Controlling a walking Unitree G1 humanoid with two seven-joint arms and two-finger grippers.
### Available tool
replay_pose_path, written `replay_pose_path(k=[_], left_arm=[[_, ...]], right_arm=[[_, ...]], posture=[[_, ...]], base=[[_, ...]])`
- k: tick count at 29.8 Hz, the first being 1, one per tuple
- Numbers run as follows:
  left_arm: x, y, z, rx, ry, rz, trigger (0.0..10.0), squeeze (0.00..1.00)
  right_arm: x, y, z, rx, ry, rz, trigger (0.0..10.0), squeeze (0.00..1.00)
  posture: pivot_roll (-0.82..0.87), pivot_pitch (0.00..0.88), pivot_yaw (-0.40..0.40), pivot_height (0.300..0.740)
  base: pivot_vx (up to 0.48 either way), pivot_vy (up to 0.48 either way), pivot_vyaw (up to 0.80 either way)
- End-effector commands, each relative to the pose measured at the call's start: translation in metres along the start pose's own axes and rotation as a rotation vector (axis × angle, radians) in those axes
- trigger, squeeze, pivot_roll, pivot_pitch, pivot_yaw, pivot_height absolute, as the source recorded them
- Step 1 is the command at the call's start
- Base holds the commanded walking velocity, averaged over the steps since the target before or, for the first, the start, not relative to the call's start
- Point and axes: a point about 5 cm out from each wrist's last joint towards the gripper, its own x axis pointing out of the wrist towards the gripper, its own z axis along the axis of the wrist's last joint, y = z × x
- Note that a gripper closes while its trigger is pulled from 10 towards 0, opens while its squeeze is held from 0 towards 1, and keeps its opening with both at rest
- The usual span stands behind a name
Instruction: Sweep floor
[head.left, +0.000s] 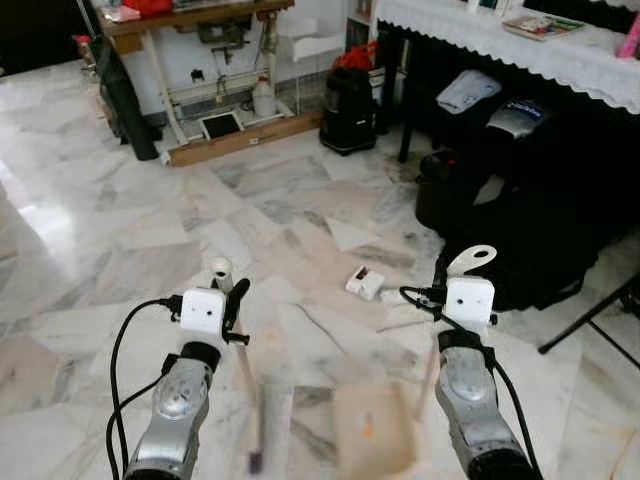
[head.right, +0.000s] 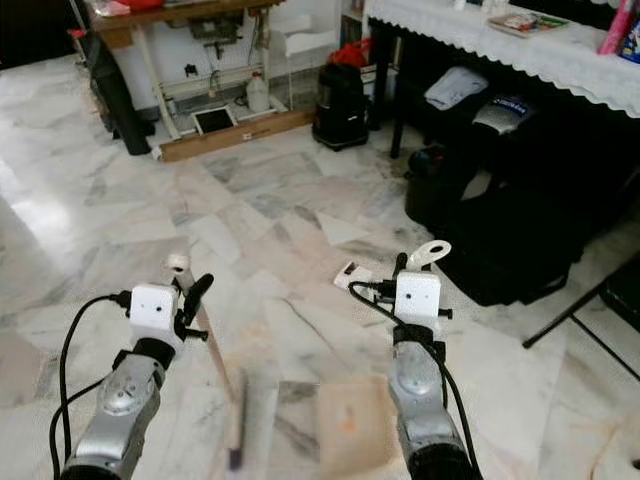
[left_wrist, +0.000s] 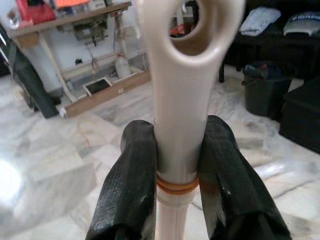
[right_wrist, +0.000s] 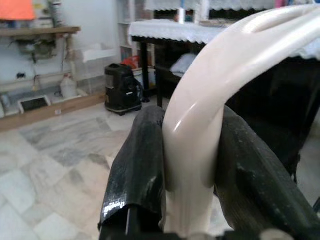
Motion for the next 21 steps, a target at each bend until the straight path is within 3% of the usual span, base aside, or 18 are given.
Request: replay_pose_path(k=[1,21], left_arm=[[0.0035,0.0026,0.0097,0.018,-0.048,-0.004,10.0,0.00],[0.0040,0.0036,0.0110,0.018,-0.048,0.003,10.0,0.00]], right_arm=[[0.0039,-0.0011,0.0068,-0.012,-0.037,0.000,10.0,0.00],[0.0057,-0.0008,0.0070,0.001,-0.029,-0.001,10.0,0.00]], posture=[[0.08,0.000,0.060,0.740],[0.09,0.007,0.060,0.740]], base=[[0.349,0.000,0.00],[0.347,0.000,0.00]])
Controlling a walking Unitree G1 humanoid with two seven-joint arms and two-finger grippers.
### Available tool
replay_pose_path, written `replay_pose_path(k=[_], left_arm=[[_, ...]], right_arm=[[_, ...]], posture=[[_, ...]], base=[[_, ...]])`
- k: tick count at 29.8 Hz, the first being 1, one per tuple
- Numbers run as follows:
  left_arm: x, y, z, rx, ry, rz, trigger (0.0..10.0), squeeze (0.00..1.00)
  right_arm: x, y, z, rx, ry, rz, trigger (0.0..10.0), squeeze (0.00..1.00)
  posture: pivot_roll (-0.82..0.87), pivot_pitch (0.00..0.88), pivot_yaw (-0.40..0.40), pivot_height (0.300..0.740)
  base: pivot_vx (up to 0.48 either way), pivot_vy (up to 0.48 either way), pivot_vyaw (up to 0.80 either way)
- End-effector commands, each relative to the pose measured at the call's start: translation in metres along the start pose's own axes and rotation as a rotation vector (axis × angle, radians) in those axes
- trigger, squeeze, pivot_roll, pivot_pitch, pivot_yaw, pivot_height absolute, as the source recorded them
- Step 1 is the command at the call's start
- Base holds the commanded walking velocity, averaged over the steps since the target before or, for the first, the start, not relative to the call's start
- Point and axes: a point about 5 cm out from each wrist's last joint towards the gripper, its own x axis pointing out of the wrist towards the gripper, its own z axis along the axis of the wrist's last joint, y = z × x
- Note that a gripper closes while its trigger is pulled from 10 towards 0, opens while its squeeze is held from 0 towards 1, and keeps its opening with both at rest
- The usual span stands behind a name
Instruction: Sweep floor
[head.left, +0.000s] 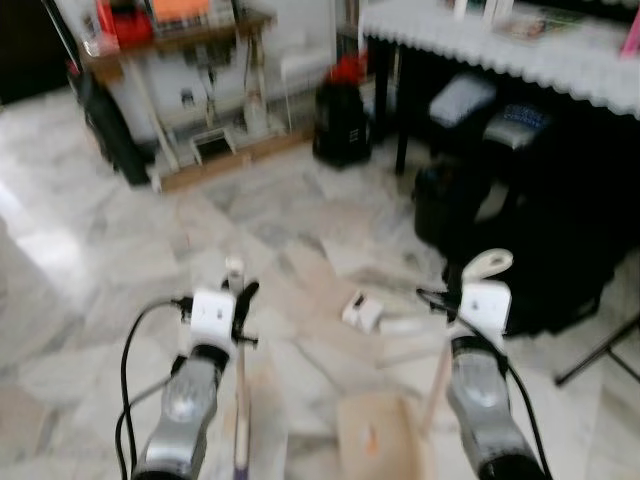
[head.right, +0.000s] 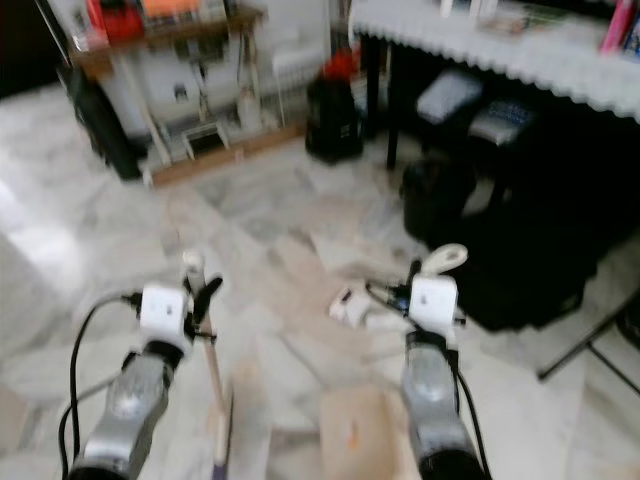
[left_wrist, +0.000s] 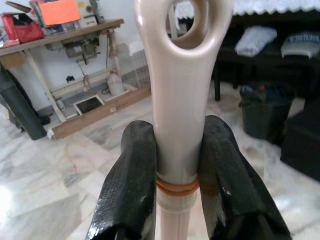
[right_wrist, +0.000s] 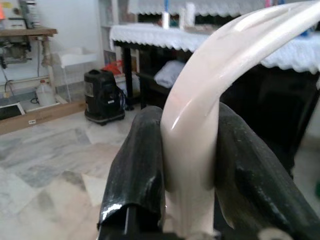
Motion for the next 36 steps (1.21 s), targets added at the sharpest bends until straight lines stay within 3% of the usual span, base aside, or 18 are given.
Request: replay_pose_path(k=[1,19,28,36], left_arm=[[0.0007,0.0100,0.0047,0.025,-0.021,0.023,10.0,0.00],[0.0017,0.0107,0.0051,0.024,-0.023,0.034,10.0,0.00],[0.0015,0.0110,0.0049,0.023,-0.022,0.040,10.0,0.00],[0.0014,0.0130,0.0050,0.028,-0.024,0.050,10.0,0.00]], right_arm=[[0.0046,0.0132,0.0128,0.038,-0.046,0.026,10.0,0.00],[0.0055,0.0138,0.0127,0.043,-0.039,0.033,10.0,0.00],[0.0062,0.0138,0.0136,0.040,-0.044,0.038,10.0,0.00],[0.0053,0.0152,0.0141,0.040,-0.051,0.044,10.0,0.00]], posture=[[0.09,0.008,0.060,0.740],[0.09,0.018,0.055,0.740],[0.09,0.020,0.053,0.740],[0.09,0.019,0.054,0.740]], base=[[0.349,0.000,0.00],[0.346,0.000,0.00],[0.339,0.000,-0.73],[0.331,0.000,0.00]])
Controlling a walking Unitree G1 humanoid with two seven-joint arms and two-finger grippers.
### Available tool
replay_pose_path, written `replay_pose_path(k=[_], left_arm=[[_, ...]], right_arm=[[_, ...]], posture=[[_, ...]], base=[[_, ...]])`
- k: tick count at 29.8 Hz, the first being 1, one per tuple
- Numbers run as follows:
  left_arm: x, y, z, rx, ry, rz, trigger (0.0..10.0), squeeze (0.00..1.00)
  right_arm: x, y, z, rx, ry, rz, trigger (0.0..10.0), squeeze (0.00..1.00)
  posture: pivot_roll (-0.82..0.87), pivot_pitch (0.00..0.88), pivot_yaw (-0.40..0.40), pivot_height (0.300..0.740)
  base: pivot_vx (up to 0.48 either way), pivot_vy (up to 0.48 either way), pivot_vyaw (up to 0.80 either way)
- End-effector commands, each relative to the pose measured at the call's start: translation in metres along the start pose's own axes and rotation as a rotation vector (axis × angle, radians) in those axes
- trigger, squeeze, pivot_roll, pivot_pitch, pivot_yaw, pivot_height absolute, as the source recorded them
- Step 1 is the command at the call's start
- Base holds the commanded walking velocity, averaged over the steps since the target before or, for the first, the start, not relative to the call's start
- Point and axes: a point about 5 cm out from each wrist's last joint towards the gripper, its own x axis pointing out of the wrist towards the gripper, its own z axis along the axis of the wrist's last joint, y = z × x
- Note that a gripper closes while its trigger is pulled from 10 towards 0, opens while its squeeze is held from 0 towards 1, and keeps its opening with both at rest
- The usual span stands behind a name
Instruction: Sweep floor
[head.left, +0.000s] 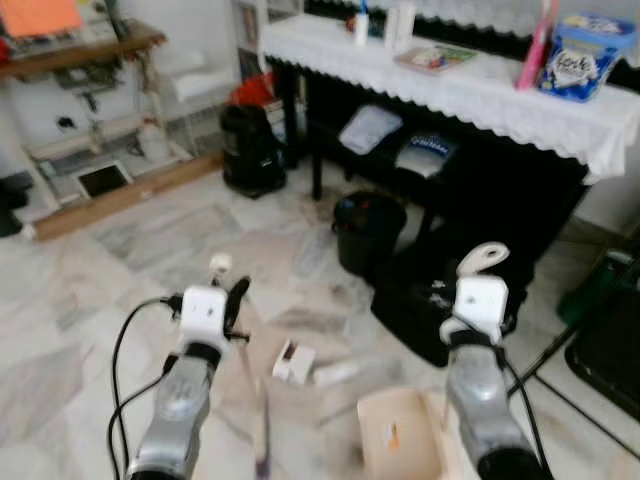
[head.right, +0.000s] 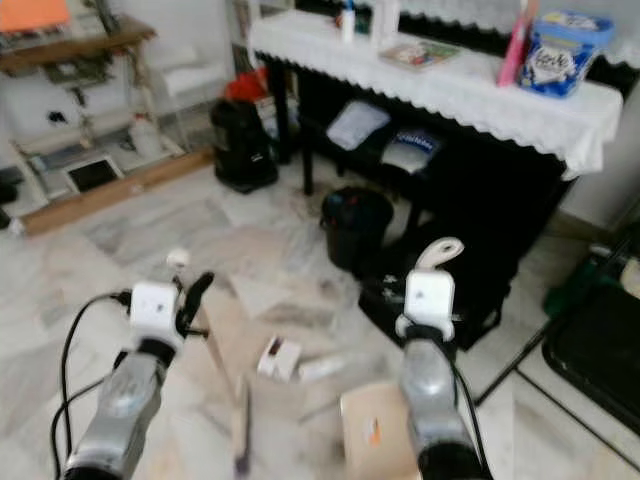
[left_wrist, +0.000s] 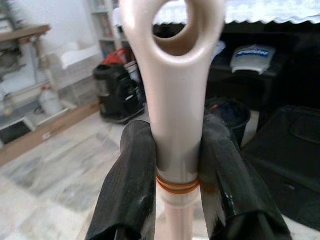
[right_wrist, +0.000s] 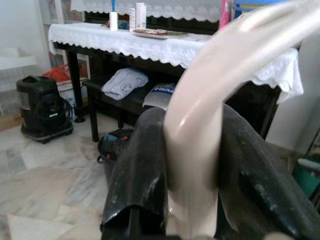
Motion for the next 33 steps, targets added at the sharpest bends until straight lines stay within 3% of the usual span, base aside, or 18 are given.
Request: replay_pose_path(k=[1,15,33], left_arm=[[0.0027,0.0036,0.0073,0.026,-0.035,0.011,10.0,0.00],[0.0074,0.0122,0.0152,0.046,-0.068,0.050,10.0,0.00],[0.0078,0.0096,0.0166,0.040,-0.075,0.044,10.0,0.00]], right_arm=[[0.0031,-0.0017,0.0073,0.020,-0.035,-0.010,10.0,0.00],[0.0028,-0.0011,0.0063,0.020,-0.032,-0.013,10.0,0.00],[0.0005,-0.0033,0.0043,0.016,-0.028,-0.023,10.0,0.00]], posture=[[0.09,0.019,0.054,0.740],[0.09,0.013,0.057,0.740],[0.09,0.012,0.061,0.740]], base=[[0.326,0.000,0.00],[0.318,0.000,0.00],[0.305,0.000,0.00]])
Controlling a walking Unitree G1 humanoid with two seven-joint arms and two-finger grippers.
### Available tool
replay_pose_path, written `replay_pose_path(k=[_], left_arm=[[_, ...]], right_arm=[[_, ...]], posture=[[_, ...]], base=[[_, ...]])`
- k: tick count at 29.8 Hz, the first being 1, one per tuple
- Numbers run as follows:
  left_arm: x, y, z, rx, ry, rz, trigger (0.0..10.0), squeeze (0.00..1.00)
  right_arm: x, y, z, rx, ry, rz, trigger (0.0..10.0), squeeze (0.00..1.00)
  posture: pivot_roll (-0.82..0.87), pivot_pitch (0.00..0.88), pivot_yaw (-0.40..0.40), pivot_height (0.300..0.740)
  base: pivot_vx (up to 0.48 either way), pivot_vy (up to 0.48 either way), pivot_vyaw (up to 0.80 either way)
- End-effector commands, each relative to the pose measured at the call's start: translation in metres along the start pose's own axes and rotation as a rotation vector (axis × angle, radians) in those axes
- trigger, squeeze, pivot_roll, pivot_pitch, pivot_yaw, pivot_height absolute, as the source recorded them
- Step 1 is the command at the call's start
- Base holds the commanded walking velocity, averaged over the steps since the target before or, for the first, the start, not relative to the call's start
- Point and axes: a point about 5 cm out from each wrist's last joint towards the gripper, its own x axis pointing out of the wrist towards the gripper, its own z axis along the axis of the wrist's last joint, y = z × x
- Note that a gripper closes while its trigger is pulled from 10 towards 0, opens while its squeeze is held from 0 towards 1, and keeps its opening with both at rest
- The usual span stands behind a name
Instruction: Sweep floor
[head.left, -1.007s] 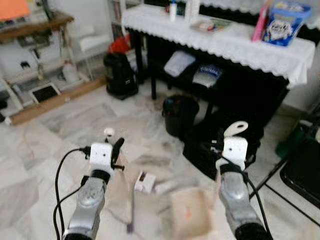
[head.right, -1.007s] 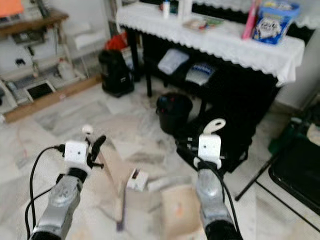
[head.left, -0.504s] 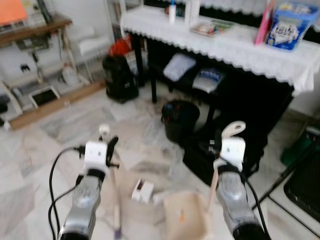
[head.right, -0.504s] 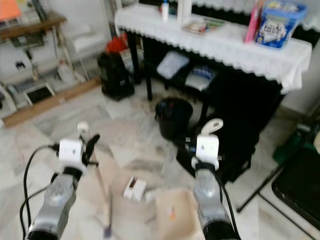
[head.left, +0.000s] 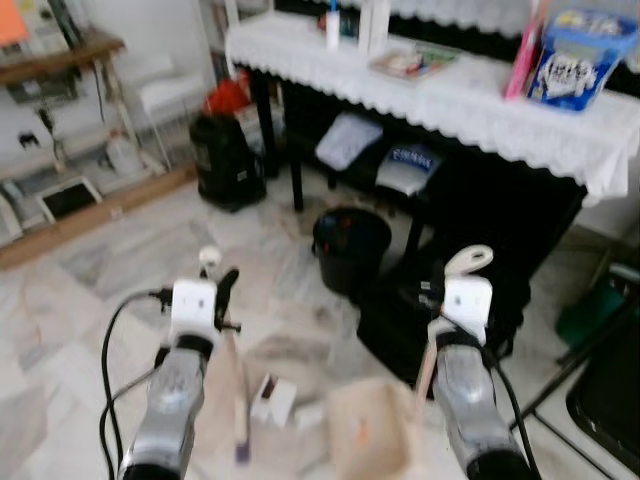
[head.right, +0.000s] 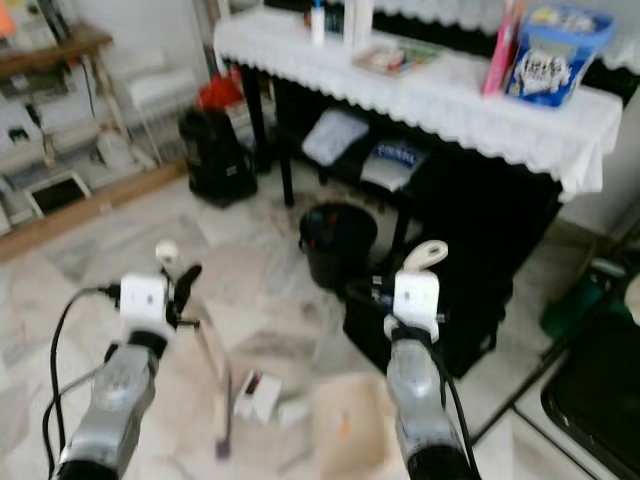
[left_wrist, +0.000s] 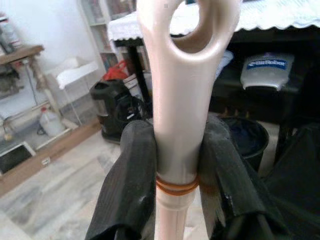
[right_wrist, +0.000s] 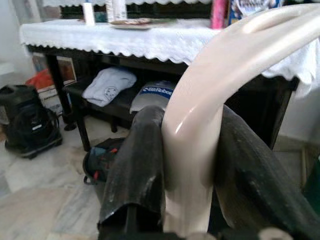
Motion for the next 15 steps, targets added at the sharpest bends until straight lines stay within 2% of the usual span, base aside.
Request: replay_pose_path(k=[1,3,5,13,15], left_arm=[[0.0035,0.0052,0.0104,0.022,-0.053,0.009,10.0,0.00],[0.0036,0.0048,0.0106,0.020,-0.054,0.007,10.0,0.00],[0.0038,0.0044,0.0107,0.016,-0.055,0.003,10.0,0.00],[0.0043,0.0041,0.0120,0.005,-0.063,0.005,10.0,0.00],[0.0043,0.0039,0.0122,0.002,-0.064,0.003,10.0,0.00]], right_arm=[[0.0039,-0.0012,0.0080,-0.003,-0.040,-0.003,10.0,0.00],[0.0037,-0.0017,0.0073,0.003,-0.033,-0.010,10.0,0.00],[0.0036,-0.0018,0.0071,0.003,-0.031,-0.011,10.0,0.00],[0.0038,-0.0022,0.0072,0.007,-0.030,-0.009,10.0,0.00],[0.0034,-0.0019,0.0079,0.003,-0.039,-0.007,10.0,0.00]], posture=[[0.09,0.011,0.062,0.740],[0.09,0.011,0.062,0.740],[0.09,0.011,0.063,0.740],[0.09,0.011,0.064,0.740],[0.09,0.012,0.064,0.740]], base=[[0.304,0.000,0.00],[0.304,0.000,0.00],[0.000,0.000,-0.60],[0.000,0.000,-0.80],[0.000,0.000,0.00]])
